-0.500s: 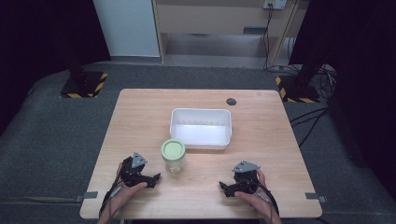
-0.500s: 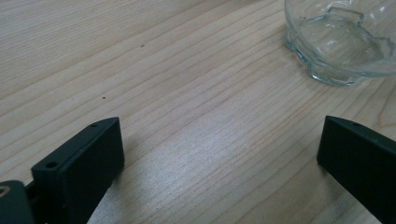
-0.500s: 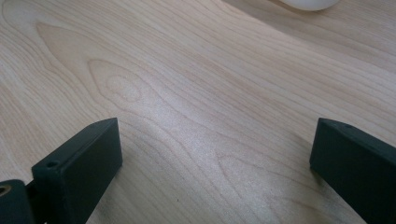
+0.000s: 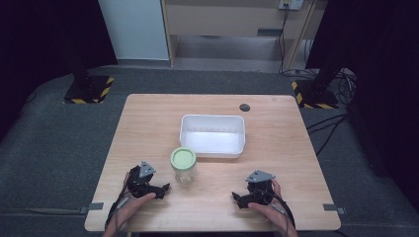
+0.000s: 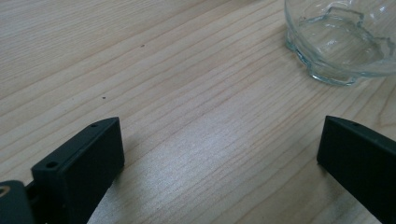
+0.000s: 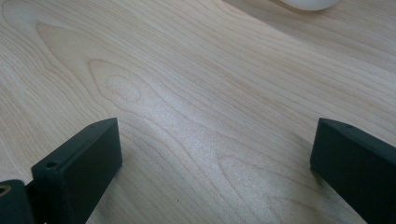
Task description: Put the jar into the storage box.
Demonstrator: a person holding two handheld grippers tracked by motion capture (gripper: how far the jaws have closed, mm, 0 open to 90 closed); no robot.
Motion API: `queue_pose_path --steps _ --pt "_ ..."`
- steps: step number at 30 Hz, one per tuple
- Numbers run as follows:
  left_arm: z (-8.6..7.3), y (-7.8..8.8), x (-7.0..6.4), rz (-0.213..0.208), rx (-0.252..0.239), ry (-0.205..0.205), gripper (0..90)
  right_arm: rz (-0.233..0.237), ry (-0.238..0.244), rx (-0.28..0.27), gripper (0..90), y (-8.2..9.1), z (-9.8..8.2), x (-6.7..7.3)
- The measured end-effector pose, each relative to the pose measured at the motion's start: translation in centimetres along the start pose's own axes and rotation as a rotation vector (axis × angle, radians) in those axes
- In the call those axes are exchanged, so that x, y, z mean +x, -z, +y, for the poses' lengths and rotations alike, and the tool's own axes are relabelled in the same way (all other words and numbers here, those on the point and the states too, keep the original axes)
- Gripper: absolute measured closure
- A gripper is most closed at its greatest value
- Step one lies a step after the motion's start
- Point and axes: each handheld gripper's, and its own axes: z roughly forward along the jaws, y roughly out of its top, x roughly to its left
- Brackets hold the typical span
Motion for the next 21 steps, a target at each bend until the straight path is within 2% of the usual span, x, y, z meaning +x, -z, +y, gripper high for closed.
queue_pose_path --steps 8,12,16,21 --pt "0.0 0.0 0.0 0.0 0.0 0.0 0.0 0.008 -0.016 -0.01 2.7 0.1 0.0 -0.2" --pt "0.0 0.0 0.0 0.0 0.0 0.0 0.0 0.005 -0.058 -0.048 2.7 0.4 0.2 -0.3" --pt "0.0 0.0 0.0 0.0 0.0 0.0 0.0 -0.001 -0.058 -0.087 2.7 0.9 0.7 -0.1" --pt "0.0 0.0 0.0 0.0 0.0 0.001 0.0 0.015 -0.052 -0.122 2.6 1.3 1.4 0.4"
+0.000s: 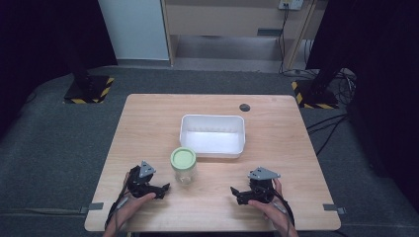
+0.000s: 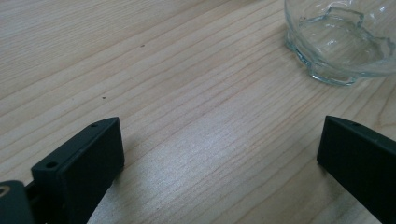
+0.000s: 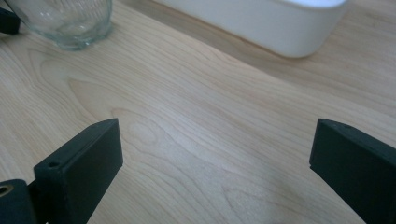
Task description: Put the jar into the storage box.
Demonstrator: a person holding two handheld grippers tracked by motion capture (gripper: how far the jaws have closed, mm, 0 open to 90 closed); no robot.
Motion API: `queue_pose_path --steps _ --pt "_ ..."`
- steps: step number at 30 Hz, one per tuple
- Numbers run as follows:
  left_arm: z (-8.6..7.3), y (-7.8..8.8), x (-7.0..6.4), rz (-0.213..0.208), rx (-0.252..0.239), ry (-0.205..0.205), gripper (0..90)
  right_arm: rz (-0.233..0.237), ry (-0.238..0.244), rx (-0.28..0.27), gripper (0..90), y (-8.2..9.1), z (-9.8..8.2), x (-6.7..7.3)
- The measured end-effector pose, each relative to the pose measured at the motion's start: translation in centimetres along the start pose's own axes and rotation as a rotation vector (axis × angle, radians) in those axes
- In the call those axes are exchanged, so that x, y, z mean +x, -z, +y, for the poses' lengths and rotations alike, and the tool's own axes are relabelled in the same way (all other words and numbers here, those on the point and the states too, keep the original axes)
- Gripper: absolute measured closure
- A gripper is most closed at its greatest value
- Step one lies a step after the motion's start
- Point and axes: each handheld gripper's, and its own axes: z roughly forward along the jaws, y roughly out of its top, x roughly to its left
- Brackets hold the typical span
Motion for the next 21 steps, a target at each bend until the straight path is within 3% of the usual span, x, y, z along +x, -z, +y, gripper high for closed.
queue_pose_path --steps 21 --pt "0.0 0.0 0.0 0.0 -0.001 0.0 0.0 0.066 0.061 -0.094 2.3 -0.6 3.7 2.5"
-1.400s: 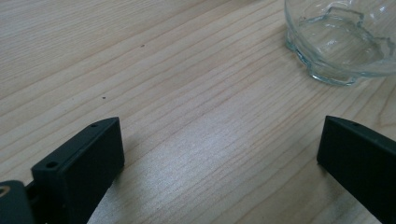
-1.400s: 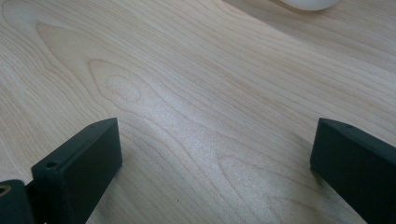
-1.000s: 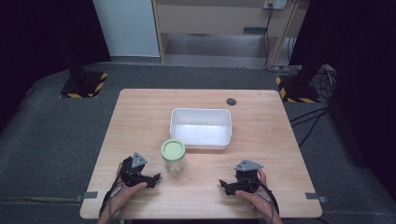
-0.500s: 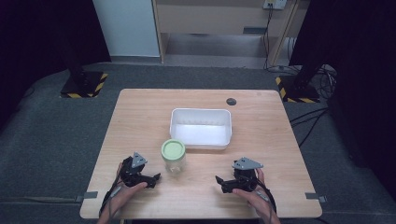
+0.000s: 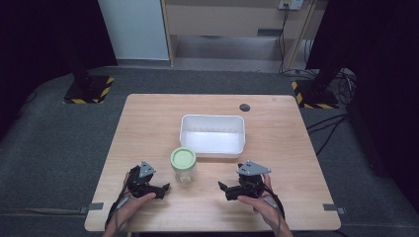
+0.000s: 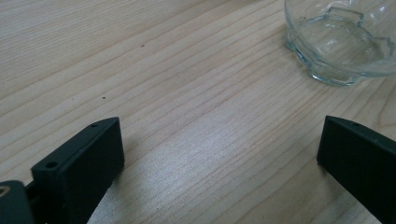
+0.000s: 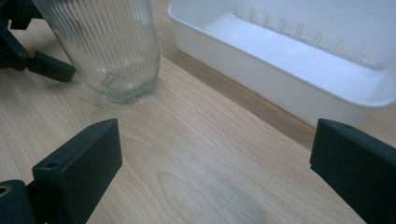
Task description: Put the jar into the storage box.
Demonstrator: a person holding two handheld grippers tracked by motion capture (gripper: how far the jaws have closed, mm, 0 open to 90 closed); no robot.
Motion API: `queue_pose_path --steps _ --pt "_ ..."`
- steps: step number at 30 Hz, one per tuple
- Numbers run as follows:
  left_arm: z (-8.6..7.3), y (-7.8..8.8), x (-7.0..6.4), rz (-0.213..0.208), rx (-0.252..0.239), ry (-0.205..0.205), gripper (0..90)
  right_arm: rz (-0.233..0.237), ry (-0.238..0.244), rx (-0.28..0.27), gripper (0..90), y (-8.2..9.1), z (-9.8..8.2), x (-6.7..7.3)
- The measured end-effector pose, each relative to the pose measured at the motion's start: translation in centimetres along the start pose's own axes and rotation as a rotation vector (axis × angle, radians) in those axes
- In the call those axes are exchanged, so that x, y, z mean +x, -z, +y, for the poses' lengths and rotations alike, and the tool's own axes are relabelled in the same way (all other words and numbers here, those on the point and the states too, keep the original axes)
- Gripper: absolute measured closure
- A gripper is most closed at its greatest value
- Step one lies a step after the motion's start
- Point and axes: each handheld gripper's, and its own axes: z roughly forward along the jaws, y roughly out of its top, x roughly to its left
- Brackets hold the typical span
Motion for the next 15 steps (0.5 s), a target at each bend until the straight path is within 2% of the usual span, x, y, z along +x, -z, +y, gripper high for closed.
queue_pose_path --steps 15 --pt "0.0 0.0 0.0 0.0 0.0 0.0 0.0 0.076 0.034 -0.058 2.1 -1.8 2.6 2.4"
